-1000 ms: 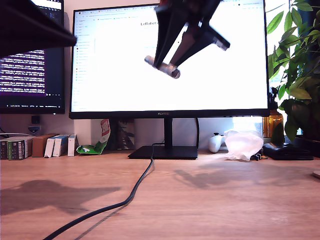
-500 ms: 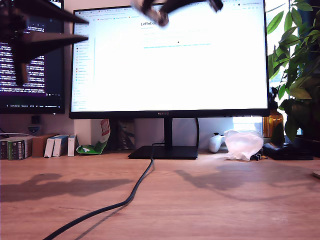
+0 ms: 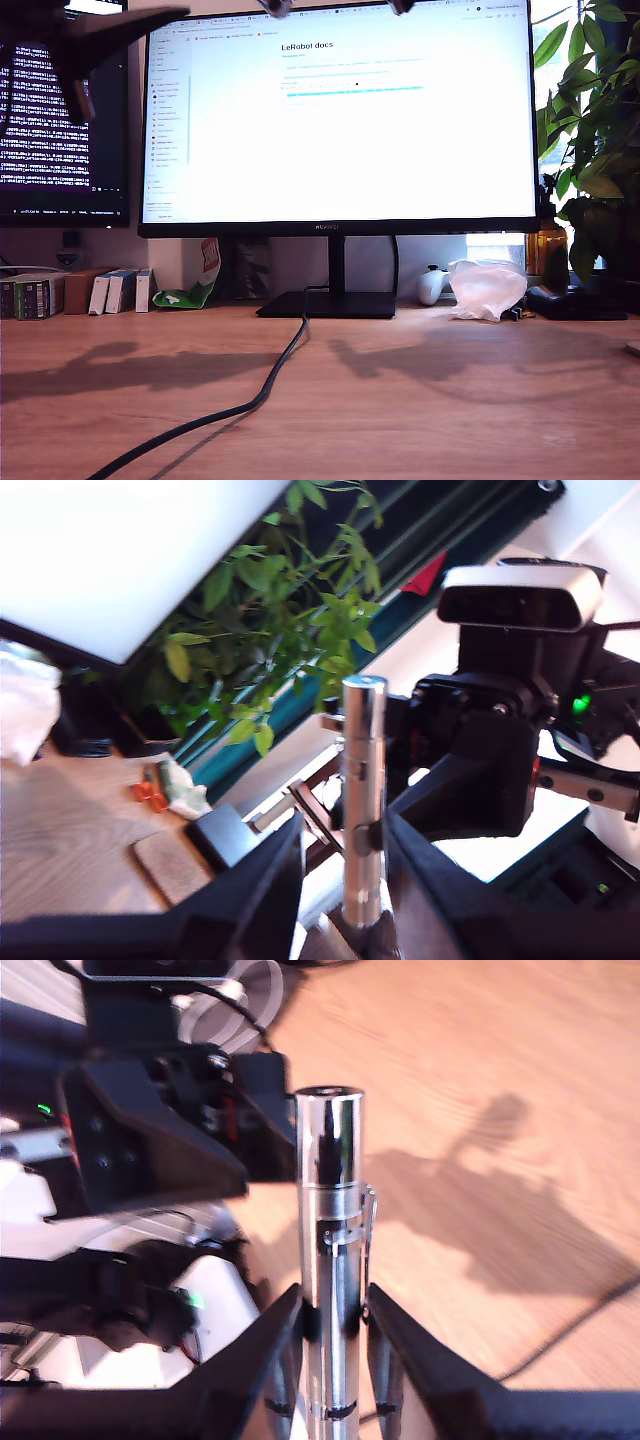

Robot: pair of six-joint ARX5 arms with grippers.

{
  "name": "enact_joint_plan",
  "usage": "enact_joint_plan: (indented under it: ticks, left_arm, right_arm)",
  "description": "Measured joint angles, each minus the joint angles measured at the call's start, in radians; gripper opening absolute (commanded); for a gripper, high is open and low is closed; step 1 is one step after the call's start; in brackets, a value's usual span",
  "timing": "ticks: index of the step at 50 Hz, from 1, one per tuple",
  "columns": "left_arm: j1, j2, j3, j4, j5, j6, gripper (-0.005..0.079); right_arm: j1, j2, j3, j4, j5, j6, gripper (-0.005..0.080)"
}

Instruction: Pick the metallic laser pointer with your right arm, pass it to your left arm, then place it down to the left side of the table

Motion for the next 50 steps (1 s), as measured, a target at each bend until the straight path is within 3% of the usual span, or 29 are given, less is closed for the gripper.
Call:
enact_joint_plan:
  ticks: [11, 38, 50]
  left_arm:
    - [-0.047, 0.024, 0.076, 0.009, -0.003, 0.000, 0.0219]
    - [-0.091, 0.038, 0.099, -0.012, -0.006, 0.011, 0.0218]
    - [-0.091, 0.038, 0.099, -0.013, 0.055, 0.032, 0.0234]
  right_arm:
    - [0.024, 0.000, 0.000, 0.005, -0.002, 0.003, -0.0013]
    - [0.057, 0.000, -0.001, 0.030, -0.003, 0.039, -0.0013]
    - [0.058, 0.000, -0.001, 0.007, -0.014, 0.041, -0.0013]
